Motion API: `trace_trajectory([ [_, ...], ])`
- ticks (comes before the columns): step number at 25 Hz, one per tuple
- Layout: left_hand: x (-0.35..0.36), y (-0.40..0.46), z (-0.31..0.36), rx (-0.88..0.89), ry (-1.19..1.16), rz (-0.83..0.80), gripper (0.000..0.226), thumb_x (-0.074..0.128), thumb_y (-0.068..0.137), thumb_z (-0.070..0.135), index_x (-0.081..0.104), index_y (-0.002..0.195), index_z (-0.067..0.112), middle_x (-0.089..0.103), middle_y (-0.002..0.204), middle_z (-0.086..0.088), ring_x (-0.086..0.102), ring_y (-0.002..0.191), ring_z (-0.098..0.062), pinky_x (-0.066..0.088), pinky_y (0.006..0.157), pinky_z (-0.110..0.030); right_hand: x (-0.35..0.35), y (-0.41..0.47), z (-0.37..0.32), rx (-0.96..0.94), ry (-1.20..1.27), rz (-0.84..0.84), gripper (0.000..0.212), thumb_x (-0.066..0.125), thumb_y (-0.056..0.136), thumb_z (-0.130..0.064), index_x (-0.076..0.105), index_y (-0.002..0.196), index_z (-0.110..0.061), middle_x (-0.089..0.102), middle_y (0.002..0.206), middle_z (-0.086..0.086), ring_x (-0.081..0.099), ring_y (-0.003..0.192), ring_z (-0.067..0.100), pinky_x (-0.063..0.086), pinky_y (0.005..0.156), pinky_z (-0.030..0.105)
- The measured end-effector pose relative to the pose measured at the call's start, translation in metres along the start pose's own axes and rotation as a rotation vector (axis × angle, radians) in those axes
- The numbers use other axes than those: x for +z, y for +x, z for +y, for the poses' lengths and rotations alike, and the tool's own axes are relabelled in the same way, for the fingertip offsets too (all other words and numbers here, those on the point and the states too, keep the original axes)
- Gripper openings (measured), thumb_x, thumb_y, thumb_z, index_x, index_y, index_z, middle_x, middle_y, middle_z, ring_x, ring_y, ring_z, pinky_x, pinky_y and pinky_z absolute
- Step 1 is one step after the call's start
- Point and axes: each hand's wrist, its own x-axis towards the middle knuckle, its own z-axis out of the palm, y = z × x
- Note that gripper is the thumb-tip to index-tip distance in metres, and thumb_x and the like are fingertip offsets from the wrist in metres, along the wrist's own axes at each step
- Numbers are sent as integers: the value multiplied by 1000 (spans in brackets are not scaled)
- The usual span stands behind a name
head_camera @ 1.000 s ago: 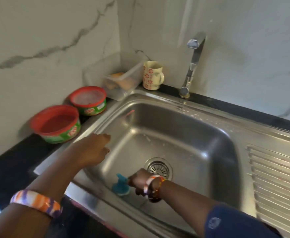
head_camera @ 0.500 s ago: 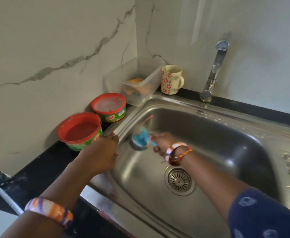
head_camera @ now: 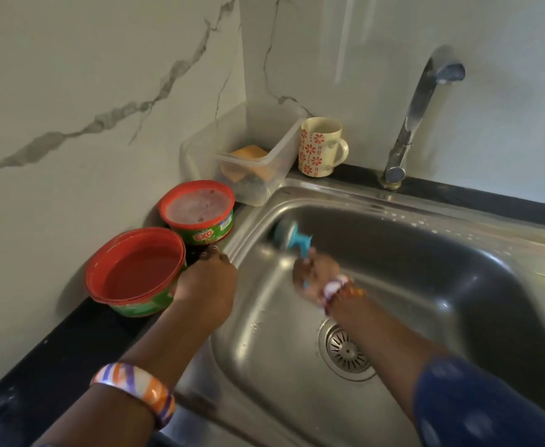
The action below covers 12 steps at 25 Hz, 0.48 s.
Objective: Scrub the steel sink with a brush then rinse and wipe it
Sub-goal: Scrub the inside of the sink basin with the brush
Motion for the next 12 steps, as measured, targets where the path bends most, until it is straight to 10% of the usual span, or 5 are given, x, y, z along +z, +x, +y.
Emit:
trace_trajectory([
  [12, -2, 11, -5, 35, 130, 64, 31, 51, 94, 18, 52, 125, 15, 55, 127, -8, 60, 111, -24, 49, 84, -30, -9, -46, 16, 117, -300, -105, 43, 31, 98, -24, 43, 58, -17, 35, 29, -6, 33, 20, 3, 25, 27, 7],
])
